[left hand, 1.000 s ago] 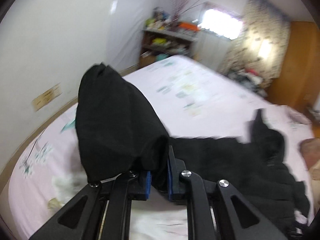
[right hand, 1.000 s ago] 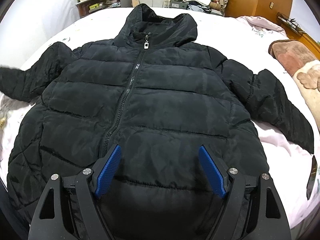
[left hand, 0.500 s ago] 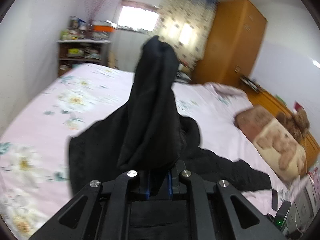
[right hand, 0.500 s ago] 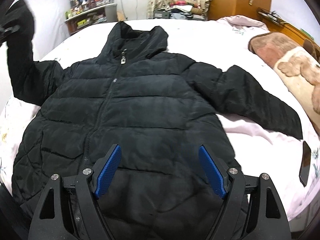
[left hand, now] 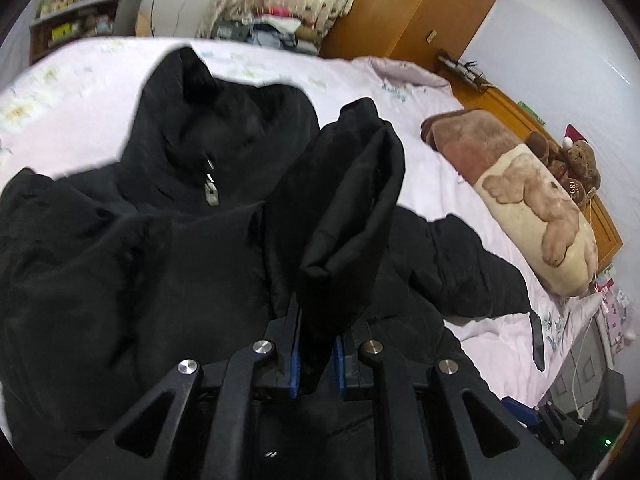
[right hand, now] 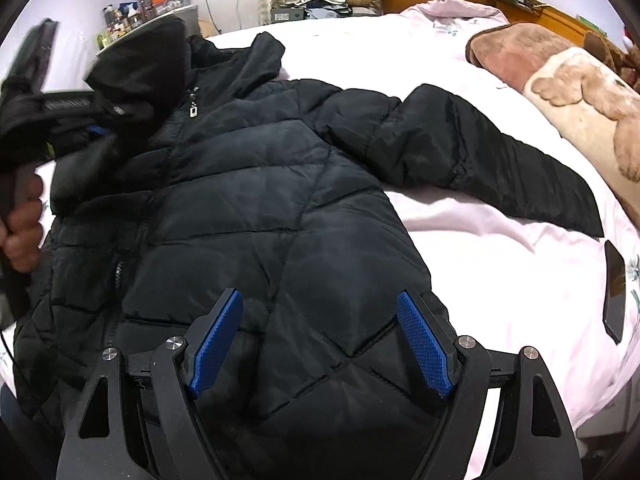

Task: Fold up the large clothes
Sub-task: 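Carry the held sleeve across the jacket body and lower it with the left tool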

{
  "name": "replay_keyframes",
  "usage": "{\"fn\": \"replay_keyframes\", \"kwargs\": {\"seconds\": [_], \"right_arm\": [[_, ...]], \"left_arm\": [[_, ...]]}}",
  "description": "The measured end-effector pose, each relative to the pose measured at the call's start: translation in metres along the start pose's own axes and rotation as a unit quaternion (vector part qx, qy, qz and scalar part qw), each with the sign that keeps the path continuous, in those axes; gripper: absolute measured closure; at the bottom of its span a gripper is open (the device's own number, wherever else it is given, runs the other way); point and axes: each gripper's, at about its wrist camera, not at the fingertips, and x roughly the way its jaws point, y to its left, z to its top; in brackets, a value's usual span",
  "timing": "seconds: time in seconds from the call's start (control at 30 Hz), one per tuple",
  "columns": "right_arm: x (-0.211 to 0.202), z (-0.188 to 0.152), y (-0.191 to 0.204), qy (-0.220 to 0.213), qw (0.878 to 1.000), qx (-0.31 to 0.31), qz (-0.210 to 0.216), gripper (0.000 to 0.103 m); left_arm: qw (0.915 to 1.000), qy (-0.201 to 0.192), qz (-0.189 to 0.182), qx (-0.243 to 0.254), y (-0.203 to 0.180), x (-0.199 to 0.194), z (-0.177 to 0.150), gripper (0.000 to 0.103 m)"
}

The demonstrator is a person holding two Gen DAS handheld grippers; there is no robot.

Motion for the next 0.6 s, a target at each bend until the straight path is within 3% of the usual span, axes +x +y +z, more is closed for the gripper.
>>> {"fn": "replay_keyframes", "kwargs": {"seconds": [0.07,0.13,0.23,0.37,0.43,0.5,0.6], "right_arm": [[0.002,0.001,-0.001,0.001,1.0,0.001,0.001,0.023],[0.003,0.003,-0.001,0.001,1.0,0.002,0.0,0.023],[0.002,0.011,0.001,-0.007,1.0,0.005,0.006,0.023],[0.002,0.029,0.015,-0.027,0.999,0.001,0.022,0.023],[0.004,0.041,0.025,-0.035,0.999,-0.007,0.029,0.024],[0.011,0.056,0.038,-0.044,0.998,-0.018,0.043,0.026],[0.03,0.08,0.054,-0.049,0.997,-0.033,0.051,0.046]], "left_arm": [[0.9993,0.021,-0.028,-0.015,0.001,0.011,-0.003,0.079],[0.9982,0.029,-0.045,-0.028,-0.001,0.01,-0.001,0.055],[0.9972,0.007,-0.071,-0.021,-0.006,-0.009,0.001,0.032],[0.9961,-0.041,-0.077,0.006,0.004,-0.057,0.012,0.03],[0.9966,-0.072,-0.038,0.018,0.026,-0.079,0.015,0.03],[0.9949,-0.094,0.031,0.017,0.061,-0.095,0.02,0.03],[0.9889,-0.085,0.122,-0.013,0.116,-0.1,0.024,0.033]]}}
